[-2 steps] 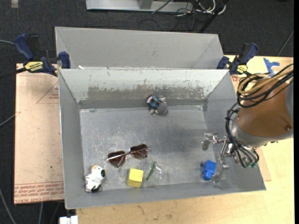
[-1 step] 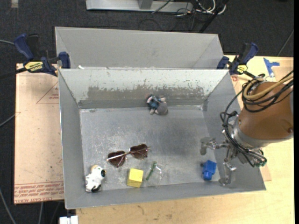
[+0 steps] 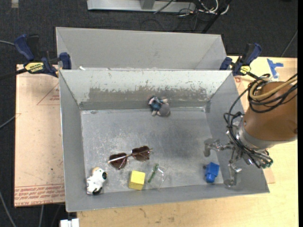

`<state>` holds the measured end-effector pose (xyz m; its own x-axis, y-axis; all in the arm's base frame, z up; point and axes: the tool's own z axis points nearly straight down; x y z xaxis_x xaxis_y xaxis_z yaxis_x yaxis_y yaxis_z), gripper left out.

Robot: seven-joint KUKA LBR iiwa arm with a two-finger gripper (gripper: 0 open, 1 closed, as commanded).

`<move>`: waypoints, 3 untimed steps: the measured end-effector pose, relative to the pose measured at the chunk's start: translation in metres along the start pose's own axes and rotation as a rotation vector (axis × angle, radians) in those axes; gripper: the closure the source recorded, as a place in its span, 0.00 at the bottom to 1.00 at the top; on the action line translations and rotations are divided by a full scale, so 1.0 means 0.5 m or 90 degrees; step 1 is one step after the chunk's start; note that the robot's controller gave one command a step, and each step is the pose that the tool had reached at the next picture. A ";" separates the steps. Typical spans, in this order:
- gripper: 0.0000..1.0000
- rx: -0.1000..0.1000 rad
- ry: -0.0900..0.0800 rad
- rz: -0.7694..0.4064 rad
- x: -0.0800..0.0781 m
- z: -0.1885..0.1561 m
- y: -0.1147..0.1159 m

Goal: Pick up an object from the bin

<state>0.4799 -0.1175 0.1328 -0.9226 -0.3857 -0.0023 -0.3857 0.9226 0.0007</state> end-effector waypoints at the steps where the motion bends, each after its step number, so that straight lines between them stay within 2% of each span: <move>1: 0.00 0.000 0.000 -0.136 -0.003 0.011 -0.003; 2: 0.00 0.003 -0.004 -0.287 -0.006 0.125 -0.008; 3: 1.00 0.000 -0.003 -0.325 0.001 0.124 -0.013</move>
Offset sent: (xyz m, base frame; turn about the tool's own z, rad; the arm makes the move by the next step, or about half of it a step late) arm 0.0010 -0.0038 -0.0628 -0.4511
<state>0.4822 -0.1237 0.0707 -0.6166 -0.7873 -0.0076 -0.7873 0.6166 -0.0018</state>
